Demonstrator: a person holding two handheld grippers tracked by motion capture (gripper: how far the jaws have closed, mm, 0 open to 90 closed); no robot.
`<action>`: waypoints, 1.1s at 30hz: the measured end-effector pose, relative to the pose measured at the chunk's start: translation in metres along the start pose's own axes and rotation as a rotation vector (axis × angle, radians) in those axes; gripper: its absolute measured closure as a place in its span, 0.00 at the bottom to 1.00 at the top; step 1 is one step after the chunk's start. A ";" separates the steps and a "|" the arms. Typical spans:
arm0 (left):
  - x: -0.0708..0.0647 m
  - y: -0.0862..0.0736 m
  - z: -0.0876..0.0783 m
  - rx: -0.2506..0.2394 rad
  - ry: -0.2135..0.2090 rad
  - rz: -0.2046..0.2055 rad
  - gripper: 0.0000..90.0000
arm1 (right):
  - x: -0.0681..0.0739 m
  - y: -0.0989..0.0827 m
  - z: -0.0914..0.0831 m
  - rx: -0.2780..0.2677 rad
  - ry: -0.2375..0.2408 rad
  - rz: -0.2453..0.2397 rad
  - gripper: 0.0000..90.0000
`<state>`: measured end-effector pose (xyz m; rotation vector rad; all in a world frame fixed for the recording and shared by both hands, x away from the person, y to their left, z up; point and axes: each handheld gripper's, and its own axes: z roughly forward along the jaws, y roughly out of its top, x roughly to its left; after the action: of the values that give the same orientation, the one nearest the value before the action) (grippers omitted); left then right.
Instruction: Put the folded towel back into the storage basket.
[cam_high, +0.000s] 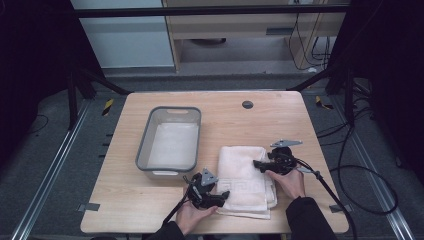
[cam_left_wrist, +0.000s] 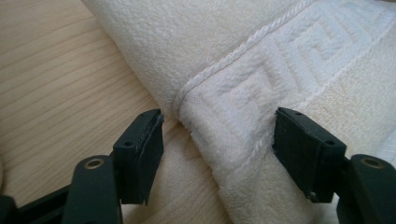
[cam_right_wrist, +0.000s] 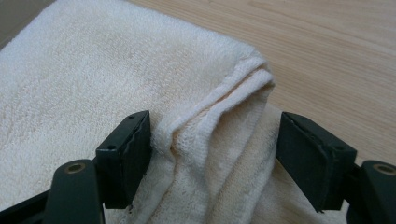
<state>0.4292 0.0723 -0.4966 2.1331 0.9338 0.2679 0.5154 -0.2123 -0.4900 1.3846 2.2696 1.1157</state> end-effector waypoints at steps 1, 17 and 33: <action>0.001 0.000 0.000 0.002 -0.006 -0.001 0.36 | 0.000 0.000 0.000 0.000 0.000 0.000 0.30; 0.003 -0.001 0.004 0.004 -0.081 -0.037 0.53 | -0.001 0.000 0.006 0.038 0.053 0.056 0.44; 0.004 0.001 0.004 0.023 -0.128 -0.059 0.68 | -0.002 0.001 0.006 0.053 0.100 0.102 0.56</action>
<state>0.4349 0.0721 -0.4989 2.1123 0.9272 0.0899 0.5205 -0.2112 -0.4932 1.5127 2.3362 1.1900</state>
